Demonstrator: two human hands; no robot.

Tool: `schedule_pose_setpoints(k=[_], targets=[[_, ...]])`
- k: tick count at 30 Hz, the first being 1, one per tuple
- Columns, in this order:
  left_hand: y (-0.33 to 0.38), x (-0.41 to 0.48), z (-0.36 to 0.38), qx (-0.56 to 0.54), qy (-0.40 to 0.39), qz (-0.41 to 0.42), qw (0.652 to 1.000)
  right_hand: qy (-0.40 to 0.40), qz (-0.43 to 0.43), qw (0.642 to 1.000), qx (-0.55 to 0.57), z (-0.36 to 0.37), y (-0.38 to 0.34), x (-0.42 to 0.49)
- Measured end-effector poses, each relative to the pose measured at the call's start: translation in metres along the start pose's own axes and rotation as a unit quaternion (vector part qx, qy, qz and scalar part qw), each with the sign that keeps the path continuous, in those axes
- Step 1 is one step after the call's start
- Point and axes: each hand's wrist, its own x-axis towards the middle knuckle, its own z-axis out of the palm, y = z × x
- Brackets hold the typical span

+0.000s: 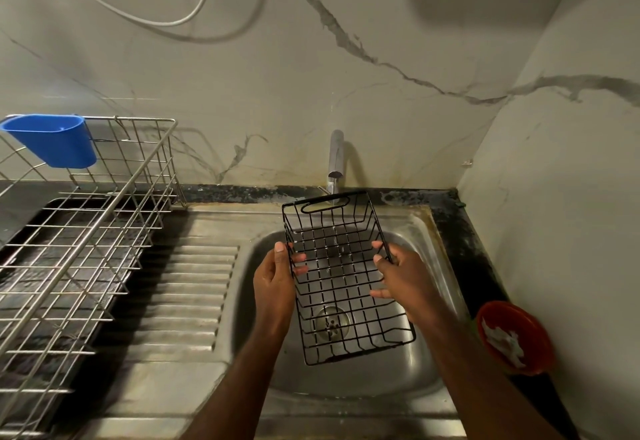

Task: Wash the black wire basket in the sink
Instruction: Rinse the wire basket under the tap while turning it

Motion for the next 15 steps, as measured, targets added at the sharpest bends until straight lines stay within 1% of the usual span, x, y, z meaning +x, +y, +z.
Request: schedule_pose_setpoints(k=[15], targets=[[0.0029,0.0003,-0.0021,0.001,0.007,0.010,1.000,-0.012,0.009,1.000,0.012,0.0024,-0.0015,0.0040]])
